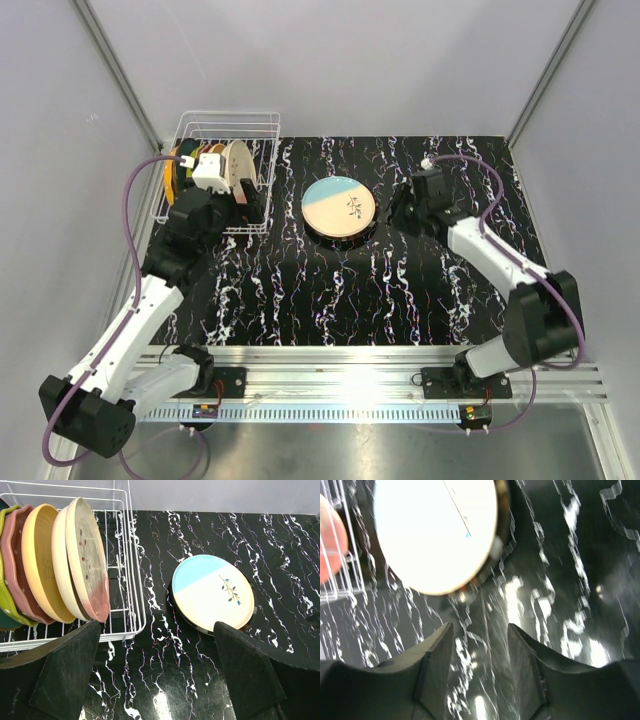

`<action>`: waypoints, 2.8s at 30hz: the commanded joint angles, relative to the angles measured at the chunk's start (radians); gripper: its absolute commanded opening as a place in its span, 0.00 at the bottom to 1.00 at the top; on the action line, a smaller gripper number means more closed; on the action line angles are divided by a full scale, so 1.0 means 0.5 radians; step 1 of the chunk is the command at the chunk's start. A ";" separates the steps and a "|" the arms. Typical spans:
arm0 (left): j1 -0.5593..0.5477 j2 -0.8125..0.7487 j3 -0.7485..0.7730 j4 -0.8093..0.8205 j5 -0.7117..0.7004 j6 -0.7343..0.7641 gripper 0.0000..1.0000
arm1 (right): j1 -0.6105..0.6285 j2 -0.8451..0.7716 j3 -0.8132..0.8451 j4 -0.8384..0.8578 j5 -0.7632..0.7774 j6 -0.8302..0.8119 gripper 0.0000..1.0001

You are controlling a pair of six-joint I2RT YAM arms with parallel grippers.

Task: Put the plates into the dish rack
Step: Insert the plate into the dish rack, then grab a plate with the right arm

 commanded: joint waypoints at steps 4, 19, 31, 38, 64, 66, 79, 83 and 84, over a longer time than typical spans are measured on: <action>0.000 -0.017 0.006 0.103 0.013 -0.022 0.99 | 0.003 0.423 0.470 0.025 0.050 -0.119 0.49; 0.000 -0.038 0.025 0.084 0.090 -0.044 0.99 | 0.003 1.028 0.958 -0.160 0.071 -0.166 0.40; 0.000 -0.026 0.037 0.066 0.105 -0.050 0.99 | 0.003 1.209 1.014 -0.141 0.056 -0.159 0.36; 0.000 -0.026 0.043 0.060 0.114 -0.050 0.99 | 0.003 1.264 1.035 -0.135 0.037 -0.150 0.35; 0.089 0.011 0.022 0.087 0.163 -0.071 0.99 | 0.009 0.988 1.032 -0.396 0.071 -0.245 0.00; 0.092 0.008 0.022 0.087 0.163 -0.071 0.99 | 0.009 0.952 1.002 -0.411 0.074 -0.248 0.00; 0.092 0.008 0.012 0.097 0.176 -0.074 0.99 | 0.009 0.685 0.695 -0.378 0.077 -0.251 0.00; 0.089 0.014 0.012 0.097 0.179 -0.077 0.99 | 0.009 0.651 0.618 -0.362 0.077 -0.251 0.00; 0.092 0.014 0.012 0.094 0.173 -0.077 0.99 | 0.012 0.642 0.600 -0.356 0.080 -0.248 0.00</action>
